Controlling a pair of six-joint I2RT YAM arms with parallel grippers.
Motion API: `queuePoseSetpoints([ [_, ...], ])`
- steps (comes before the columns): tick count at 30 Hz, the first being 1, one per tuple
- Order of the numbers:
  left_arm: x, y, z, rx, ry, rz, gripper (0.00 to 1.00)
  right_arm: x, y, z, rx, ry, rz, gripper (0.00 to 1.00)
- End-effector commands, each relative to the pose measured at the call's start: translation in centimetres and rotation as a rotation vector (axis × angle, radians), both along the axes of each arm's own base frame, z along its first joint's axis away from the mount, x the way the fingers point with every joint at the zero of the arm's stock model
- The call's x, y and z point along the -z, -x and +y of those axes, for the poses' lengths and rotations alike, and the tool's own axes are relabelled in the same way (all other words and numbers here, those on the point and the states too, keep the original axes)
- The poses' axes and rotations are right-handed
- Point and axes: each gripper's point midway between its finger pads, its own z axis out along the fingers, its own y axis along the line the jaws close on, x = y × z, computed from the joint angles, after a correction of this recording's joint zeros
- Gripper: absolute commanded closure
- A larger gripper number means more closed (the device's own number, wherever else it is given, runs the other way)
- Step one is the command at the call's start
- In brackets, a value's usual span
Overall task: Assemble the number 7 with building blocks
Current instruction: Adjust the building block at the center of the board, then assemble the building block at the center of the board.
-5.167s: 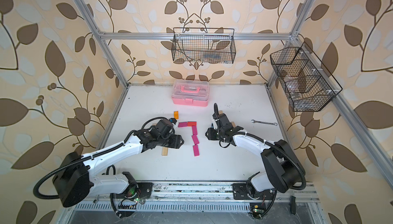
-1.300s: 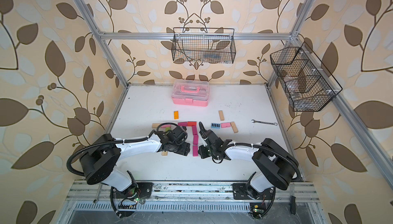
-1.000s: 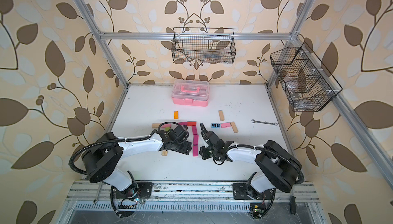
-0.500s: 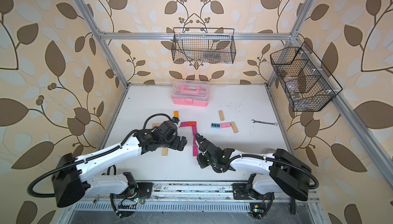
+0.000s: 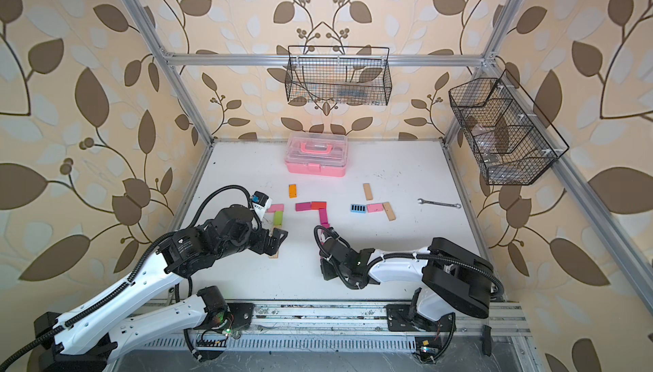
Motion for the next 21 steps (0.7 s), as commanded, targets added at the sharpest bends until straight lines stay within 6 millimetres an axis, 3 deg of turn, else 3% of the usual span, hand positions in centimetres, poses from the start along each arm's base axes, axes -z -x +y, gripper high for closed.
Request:
queuePoseSetpoints([
  [1,0.3,0.5,0.4,0.024,-0.021,0.002,0.01,0.4,-0.3,0.1,0.048,0.014,0.004,0.83],
  [21,0.1,0.5,0.7,0.014,-0.018,-0.011,0.01,0.5,-1.8,-0.4,0.069,0.055,-0.023,0.83],
])
